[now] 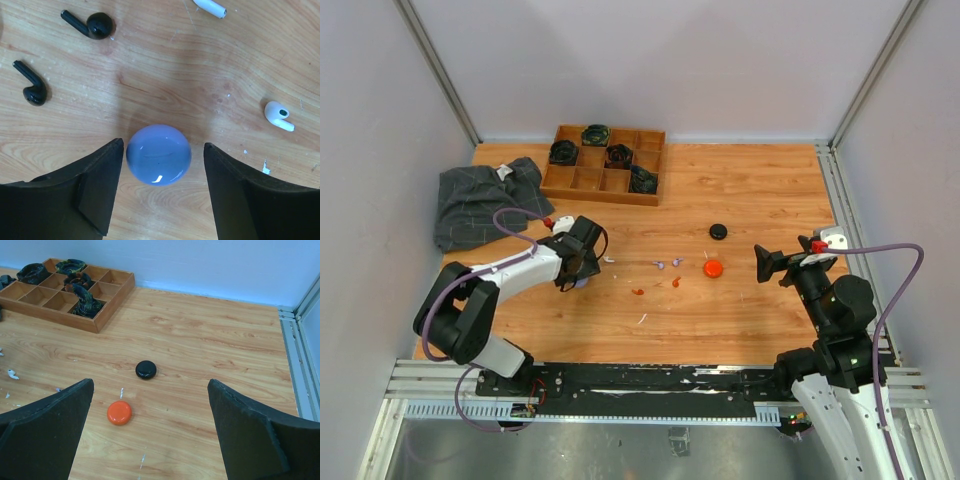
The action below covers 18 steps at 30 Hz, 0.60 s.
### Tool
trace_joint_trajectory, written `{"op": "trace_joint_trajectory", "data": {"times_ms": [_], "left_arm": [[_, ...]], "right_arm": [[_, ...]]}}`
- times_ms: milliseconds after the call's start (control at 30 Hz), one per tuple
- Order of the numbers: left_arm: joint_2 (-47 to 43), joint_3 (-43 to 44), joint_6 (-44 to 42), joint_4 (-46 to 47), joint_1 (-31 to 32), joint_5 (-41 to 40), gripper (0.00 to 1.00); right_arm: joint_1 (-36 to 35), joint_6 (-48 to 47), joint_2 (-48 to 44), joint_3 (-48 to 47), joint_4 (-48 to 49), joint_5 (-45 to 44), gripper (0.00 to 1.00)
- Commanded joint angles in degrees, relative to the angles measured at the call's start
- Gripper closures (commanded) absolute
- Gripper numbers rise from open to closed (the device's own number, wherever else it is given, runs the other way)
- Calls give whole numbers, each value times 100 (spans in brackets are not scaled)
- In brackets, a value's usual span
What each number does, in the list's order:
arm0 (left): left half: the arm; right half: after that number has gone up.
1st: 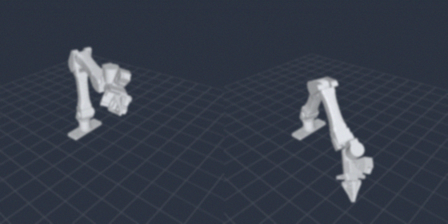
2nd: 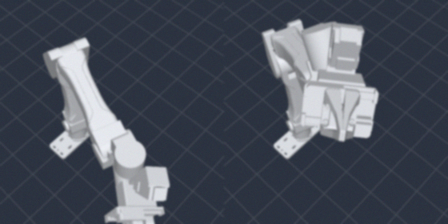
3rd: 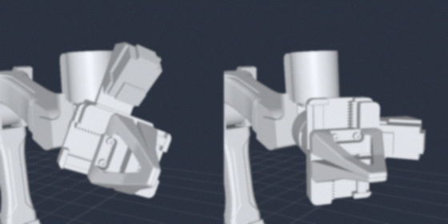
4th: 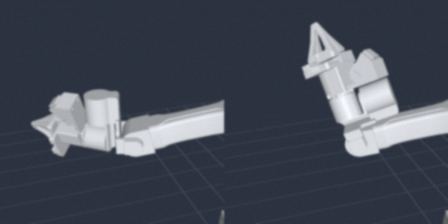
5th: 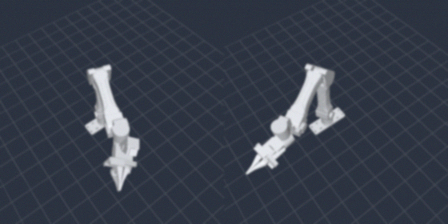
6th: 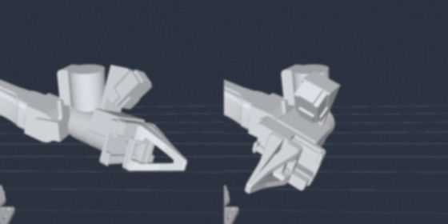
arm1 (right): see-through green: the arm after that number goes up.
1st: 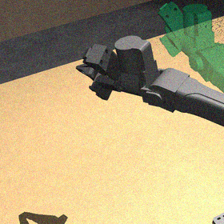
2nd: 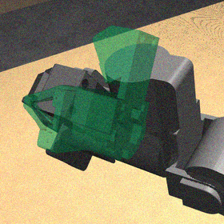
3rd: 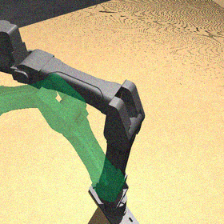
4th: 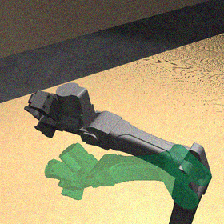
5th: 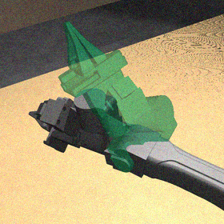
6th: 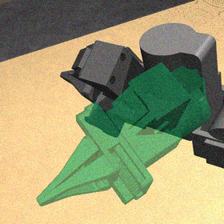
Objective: Insert the wireless bluetooth earbuds into the charging case
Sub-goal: Pick up the charging case at the center of the board.
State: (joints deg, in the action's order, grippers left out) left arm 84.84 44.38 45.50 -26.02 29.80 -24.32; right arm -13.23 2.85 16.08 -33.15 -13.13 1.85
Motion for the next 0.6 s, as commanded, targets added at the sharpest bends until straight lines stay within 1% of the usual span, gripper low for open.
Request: {"op": "trace_joint_trajectory", "data": {"times_ms": [0, 267, 433, 567], "left_arm": [[93, -61, 186, -16, 130, -287, 30], [182, -271, 210, 190, 149, -317, 37], [155, -345, 174, 260, 153, -246, 49], [-33, -480, 117, 436, 159, -157, 55]], "right_arm": [[-50, 66, -11, 61, 196, -53, 1], [-48, 84, 58, 70, 214, 63, 1], [-55, 101, 144, 65, 223, 150, 1], [-49, 123, 219, 63, 225, 195, 1]]}}
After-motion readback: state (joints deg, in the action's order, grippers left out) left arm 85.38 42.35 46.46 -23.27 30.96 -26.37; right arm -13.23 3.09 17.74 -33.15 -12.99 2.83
